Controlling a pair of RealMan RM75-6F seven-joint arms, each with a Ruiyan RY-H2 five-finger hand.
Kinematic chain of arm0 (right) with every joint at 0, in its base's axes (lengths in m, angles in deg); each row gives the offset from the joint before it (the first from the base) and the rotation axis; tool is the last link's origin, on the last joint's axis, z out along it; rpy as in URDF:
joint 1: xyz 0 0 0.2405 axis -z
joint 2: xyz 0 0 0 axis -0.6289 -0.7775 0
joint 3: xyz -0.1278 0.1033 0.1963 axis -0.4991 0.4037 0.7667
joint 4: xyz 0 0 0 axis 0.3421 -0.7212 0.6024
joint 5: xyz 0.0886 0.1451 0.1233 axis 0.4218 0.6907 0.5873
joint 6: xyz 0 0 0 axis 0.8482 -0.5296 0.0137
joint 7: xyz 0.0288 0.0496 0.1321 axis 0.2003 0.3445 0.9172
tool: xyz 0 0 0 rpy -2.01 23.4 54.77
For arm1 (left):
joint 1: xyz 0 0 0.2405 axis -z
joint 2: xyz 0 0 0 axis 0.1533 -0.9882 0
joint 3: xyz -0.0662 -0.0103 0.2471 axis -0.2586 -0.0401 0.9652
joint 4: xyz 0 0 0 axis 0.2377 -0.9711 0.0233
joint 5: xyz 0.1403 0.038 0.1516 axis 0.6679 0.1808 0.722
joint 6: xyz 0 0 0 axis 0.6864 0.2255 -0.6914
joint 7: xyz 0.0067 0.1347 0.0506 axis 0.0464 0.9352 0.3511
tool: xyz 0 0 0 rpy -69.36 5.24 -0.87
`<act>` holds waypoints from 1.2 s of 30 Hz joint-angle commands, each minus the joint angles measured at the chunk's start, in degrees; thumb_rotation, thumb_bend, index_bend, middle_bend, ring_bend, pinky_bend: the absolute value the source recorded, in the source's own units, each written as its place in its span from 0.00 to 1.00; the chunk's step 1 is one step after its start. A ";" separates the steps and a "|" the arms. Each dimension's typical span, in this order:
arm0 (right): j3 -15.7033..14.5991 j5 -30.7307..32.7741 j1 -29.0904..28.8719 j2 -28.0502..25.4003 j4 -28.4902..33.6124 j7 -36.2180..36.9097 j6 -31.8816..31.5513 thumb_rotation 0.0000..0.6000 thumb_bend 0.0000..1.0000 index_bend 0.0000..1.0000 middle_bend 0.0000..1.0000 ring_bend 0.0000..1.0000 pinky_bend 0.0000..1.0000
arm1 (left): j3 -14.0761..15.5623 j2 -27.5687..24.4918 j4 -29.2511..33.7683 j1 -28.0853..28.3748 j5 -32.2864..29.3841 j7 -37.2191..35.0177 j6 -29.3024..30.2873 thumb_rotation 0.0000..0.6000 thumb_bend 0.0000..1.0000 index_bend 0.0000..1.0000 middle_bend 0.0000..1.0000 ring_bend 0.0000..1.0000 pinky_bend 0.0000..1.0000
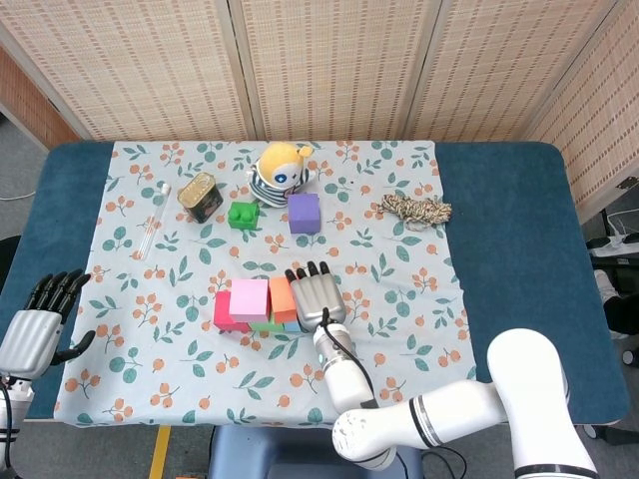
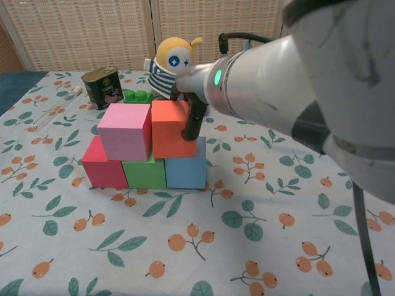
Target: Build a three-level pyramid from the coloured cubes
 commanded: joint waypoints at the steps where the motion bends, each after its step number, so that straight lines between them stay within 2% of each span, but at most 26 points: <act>1: 0.25 0.16 0.02 0.00 0.09 0.03 0.13 1.00 0.39 0.11 0.14 0.05 0.09 | 0.00 -0.01 -0.02 -0.01 -0.02 -0.01 0.00 1.00 0.32 0.00 0.04 0.00 0.06; 14: 0.39 0.69 0.22 -0.61 1.07 -0.12 0.85 1.00 0.32 0.08 0.13 0.05 0.09 | -0.01 -0.11 0.08 -0.08 0.13 -0.36 0.20 1.00 0.32 0.00 0.04 0.00 0.06; 27: 0.56 1.07 0.31 -1.63 2.13 -0.17 0.75 1.00 0.21 0.00 0.11 0.04 0.09 | 0.04 -0.17 0.11 -0.11 0.24 -0.41 0.23 1.00 0.32 0.00 0.04 0.00 0.06; 31: 0.98 1.11 0.99 -3.26 3.61 0.31 1.17 1.00 0.18 0.00 0.10 0.03 0.08 | 0.09 -0.20 0.10 -0.10 0.30 -0.28 0.19 1.00 0.32 0.00 0.04 0.00 0.06; 36: 0.94 -0.63 4.14 -9.09 8.12 2.58 2.74 1.00 0.14 0.00 0.08 0.01 0.08 | 0.10 -0.19 0.21 -0.26 0.40 0.02 0.55 1.00 0.32 0.00 0.04 0.00 0.06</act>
